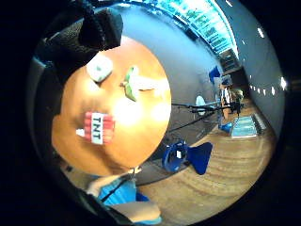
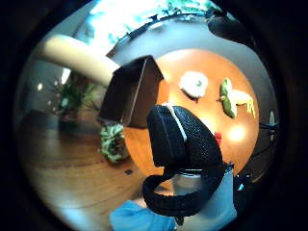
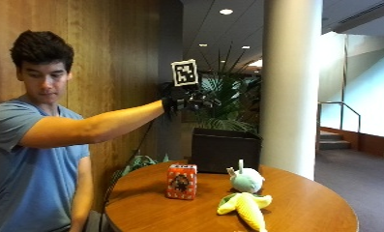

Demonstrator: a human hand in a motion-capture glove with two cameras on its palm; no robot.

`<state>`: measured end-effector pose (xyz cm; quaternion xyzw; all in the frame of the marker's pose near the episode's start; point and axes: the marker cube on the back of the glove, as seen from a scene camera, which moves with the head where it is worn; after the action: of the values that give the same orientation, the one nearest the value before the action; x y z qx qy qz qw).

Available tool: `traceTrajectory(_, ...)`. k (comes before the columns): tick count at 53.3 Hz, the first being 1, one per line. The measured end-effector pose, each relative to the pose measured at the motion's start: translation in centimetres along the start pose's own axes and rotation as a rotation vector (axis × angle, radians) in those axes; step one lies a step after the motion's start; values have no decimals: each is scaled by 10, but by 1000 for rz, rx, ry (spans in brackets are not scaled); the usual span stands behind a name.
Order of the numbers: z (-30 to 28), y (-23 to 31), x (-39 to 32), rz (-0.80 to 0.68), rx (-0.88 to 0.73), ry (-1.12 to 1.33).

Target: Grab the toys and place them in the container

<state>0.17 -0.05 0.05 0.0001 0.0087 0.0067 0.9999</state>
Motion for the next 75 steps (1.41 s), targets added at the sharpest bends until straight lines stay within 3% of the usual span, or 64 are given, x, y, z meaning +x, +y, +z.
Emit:
traceTrajectory(8, -5, -1, -12, 42, -1, -110)
traceTrajectory(13, -2, 3, -6, -76, 2, -54)
traceTrajectory(28, 7, 5, 1, 87, -64, -91)
traceTrajectory(31, 15, 12, 8, 5, -85, -63)
traceTrajectory(37, 32, 16, 11, 142, -166, -96)
traceTrajectory(41, 43, 24, 12, 72, -163, -63)
traceTrajectory(46, 63, 32, 18, 113, -187, -35)
traceTrajectory(51, 87, 43, 27, 11, -223, 34)
traceTrajectory(56, 106, 46, 22, 80, -261, -27)
traceTrajectory(60, 122, 55, 19, -21, -300, -25)
traceTrajectory(75, 187, 71, -5, -40, -447, -84)
